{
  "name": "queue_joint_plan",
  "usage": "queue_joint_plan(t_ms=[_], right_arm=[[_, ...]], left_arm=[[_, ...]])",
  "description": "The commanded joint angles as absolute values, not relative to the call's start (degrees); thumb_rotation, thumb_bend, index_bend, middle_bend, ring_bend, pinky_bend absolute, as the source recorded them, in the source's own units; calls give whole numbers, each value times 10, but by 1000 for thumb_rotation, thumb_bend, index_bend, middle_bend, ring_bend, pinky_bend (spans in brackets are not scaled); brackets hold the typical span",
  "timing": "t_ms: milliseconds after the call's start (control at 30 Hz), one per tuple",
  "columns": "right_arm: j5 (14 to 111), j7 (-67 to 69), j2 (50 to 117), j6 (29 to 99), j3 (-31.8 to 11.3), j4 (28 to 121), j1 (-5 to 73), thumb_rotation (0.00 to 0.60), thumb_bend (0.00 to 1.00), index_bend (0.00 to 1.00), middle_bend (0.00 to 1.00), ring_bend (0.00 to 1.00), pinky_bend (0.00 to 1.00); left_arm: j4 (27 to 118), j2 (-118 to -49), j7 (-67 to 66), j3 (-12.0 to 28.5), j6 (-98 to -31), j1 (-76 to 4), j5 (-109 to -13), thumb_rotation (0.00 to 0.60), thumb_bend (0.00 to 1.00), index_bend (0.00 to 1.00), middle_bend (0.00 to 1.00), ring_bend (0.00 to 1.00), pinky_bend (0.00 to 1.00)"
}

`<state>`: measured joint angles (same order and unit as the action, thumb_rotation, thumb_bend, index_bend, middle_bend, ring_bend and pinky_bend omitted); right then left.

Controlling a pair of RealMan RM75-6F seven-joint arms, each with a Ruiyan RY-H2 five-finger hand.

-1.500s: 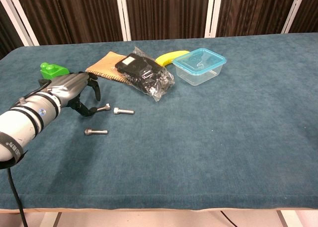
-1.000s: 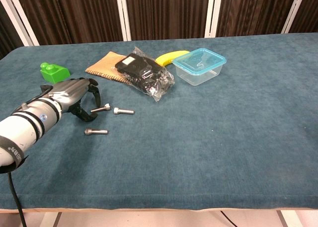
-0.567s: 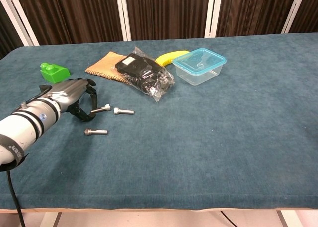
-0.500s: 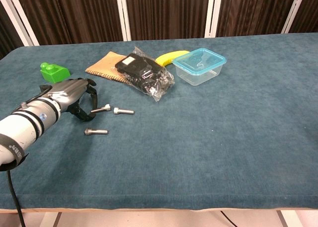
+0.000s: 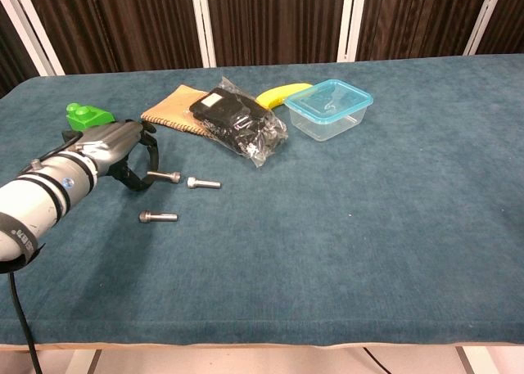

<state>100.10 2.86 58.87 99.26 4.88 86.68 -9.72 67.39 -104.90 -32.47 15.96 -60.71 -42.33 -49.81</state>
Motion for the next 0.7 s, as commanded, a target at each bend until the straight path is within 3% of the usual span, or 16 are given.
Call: queue_joint_plan(t_ms=[33, 700], right_arm=[[1001, 29, 589, 993, 49, 867, -97, 600, 289, 0, 0, 0, 36], [1000, 35, 587, 994, 49, 866, -97, 600, 290, 0, 0, 0, 36]], left_arm=[[683, -1044, -331, 163, -613, -426, -499, 600, 399, 576, 99, 0, 0], [705, -1044, -378, 174, -627, -448, -483, 600, 398, 574, 105, 1, 0]])
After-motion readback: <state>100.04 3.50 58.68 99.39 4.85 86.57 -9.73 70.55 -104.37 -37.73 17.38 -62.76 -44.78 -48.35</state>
